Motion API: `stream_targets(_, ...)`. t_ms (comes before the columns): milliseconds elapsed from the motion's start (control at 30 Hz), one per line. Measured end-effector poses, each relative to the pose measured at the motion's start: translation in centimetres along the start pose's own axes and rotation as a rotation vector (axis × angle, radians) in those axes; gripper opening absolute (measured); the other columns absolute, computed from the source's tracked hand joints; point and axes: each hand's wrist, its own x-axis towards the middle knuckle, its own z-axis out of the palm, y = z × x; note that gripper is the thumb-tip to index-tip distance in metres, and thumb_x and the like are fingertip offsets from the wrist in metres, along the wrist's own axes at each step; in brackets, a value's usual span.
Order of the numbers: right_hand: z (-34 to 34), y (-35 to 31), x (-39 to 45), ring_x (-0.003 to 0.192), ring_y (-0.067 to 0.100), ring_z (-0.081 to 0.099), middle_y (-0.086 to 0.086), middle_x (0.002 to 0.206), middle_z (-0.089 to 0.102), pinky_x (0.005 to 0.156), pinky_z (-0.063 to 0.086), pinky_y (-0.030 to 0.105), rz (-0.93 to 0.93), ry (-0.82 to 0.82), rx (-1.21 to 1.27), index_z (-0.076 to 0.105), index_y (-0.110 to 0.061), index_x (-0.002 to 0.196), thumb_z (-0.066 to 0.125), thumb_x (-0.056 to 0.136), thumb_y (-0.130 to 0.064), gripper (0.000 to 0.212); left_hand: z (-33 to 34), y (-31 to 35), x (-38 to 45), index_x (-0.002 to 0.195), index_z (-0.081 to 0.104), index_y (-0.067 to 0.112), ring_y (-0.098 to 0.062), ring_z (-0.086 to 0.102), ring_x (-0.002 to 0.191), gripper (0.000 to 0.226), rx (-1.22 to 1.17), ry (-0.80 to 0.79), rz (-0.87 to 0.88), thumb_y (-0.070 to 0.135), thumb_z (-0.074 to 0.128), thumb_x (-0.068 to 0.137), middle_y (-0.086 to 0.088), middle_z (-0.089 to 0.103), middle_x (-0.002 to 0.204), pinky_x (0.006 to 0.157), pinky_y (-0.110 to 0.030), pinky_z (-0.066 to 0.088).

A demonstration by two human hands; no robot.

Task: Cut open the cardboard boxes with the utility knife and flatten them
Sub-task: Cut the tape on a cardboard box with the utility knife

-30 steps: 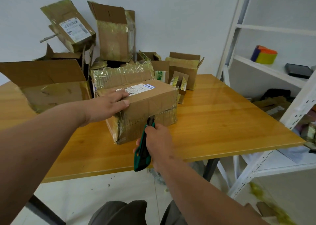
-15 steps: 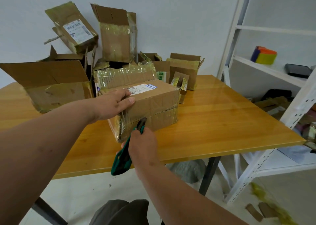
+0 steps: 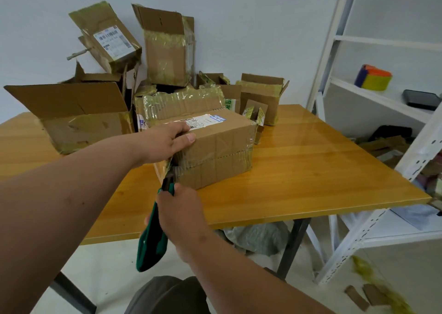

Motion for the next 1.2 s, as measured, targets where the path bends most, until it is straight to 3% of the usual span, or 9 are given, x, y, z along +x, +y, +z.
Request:
stream_targets(100, -2.1, 0.4, -0.1, 0.069, 0.021, 0.064, 0.015, 0.083, 0.065, 0.078, 0.057, 0.046, -0.018, -0.037, 0.069, 0.056, -0.014, 0.092, 0.048, 0.097, -0.012, 0.009, -1.1, -0.8, -0.1, 0.138, 0.050, 0.032, -0.016, 0.040, 0.127, 0.049, -0.193, 0.015, -0.035, 0.055, 0.040, 0.097, 0.007, 0.045, 0.142, 0.105, -0.033, 0.031)
stream_targets(200, -5.0, 1.0, -0.3, 0.067, 0.017, 0.061, 0.010, 0.081, 0.062, 0.077, 0.059, 0.047, -0.083, -0.038, 0.050, 0.057, -0.022, 0.097, 0.050, 0.099, -0.013, 0.012, -1.9, -2.1, -0.1, 0.123, 0.062, 0.036, -0.013, 0.043, 0.126, 0.028, -0.368, 0.059, -0.057, 0.038, 0.048, 0.100, 0.013, 0.047, 0.141, 0.103, -0.030, 0.034)
stream_targets(300, -6.9, 2.2, -0.2, 0.068, 0.018, 0.061, 0.008, 0.084, 0.062, 0.062, 0.059, 0.037, -0.231, 0.017, -0.180, 0.056, -0.027, 0.106, 0.049, 0.100, -0.020, 0.012, -1.5, -2.6, 0.1, 0.120, 0.061, 0.020, -0.015, 0.054, 0.102, 0.025, -0.369, 0.091, -0.062, 0.012, 0.053, 0.098, -0.003, 0.053, 0.137, 0.080, -0.025, 0.042)
stream_targets(400, -7.1, 3.2, -0.5, 0.076, 0.015, 0.062, -0.002, 0.088, 0.062, 0.065, 0.057, 0.034, -0.419, 0.061, -0.491, 0.053, -0.026, 0.122, 0.046, 0.101, -0.030, 0.022, -1.4, -2.6, 0.1, 0.121, 0.062, 0.026, -0.016, 0.051, 0.116, 0.025, -0.291, 0.106, -0.034, 0.023, 0.056, 0.097, 0.002, 0.047, 0.144, 0.093, -0.028, 0.041)
stream_targets(533, -6.2, 2.8, -0.7, 0.083, 0.013, 0.064, -0.006, 0.102, 0.064, 0.070, 0.059, 0.030, -0.558, 0.137, -0.702, 0.043, -0.027, 0.137, 0.042, 0.104, -0.035, 0.034, -2.3, -2.3, -0.8, 0.137, 0.054, 0.030, -0.015, 0.026, 0.142, 0.048, -0.193, 0.047, -0.049, 0.050, 0.050, 0.094, 0.014, 0.029, 0.155, 0.115, -0.036, 0.019)
stream_targets(733, -5.4, 0.6, 0.2, 0.080, 0.020, 0.067, 0.001, 0.103, 0.070, 0.066, 0.059, 0.042, -0.644, 0.206, -0.837, 0.040, -0.026, 0.140, 0.040, 0.104, -0.033, 0.037, -2.7, -2.4, -1.5, 0.139, 0.050, 0.039, -0.011, 0.018, 0.145, 0.042, -0.207, -0.012, -0.064, 0.047, 0.043, 0.098, 0.016, 0.024, 0.157, 0.116, -0.035, 0.014)
stream_targets(933, -5.4, 0.9, 0.5, 0.067, 0.015, 0.062, -0.002, 0.091, 0.069, 0.056, 0.054, 0.033, -0.657, 0.308, -0.884, 0.043, -0.024, 0.139, 0.040, 0.103, -0.030, 0.037, -2.4, -2.0, -1.7, 0.142, 0.045, 0.040, -0.012, 0.018, 0.146, 0.060, -0.186, -0.046, -0.048, 0.058, 0.054, 0.086, 0.018, 0.022, 0.157, 0.117, -0.038, 0.016)
stream_targets(1067, -5.5, 1.1, 0.7, 0.060, 0.011, 0.056, -0.002, 0.088, 0.070, 0.046, 0.040, 0.023, -0.715, 0.305, -0.904, 0.047, -0.022, 0.138, 0.042, 0.101, -0.030, 0.038, -2.5, -2.2, -1.6, 0.142, 0.045, 0.040, -0.012, 0.017, 0.146, 0.062, -0.196, -0.057, -0.045, 0.055, 0.058, 0.083, 0.018, 0.022, 0.158, 0.116, -0.038, 0.015)
stream_targets(1200, -5.2, 0.9, 0.7, 0.066, 0.013, 0.061, -0.001, 0.093, 0.071, 0.052, 0.050, 0.028, -0.702, 0.283, -0.909, 0.043, -0.022, 0.143, 0.041, 0.103, -0.030, 0.041, -2.7, -2.4, -1.6, 0.143, 0.044, 0.039, -0.013, 0.019, 0.146, 0.071, -0.201, -0.064, -0.064, 0.067, 0.046, 0.077, 0.019, 0.023, 0.157, 0.119, -0.042, 0.015)
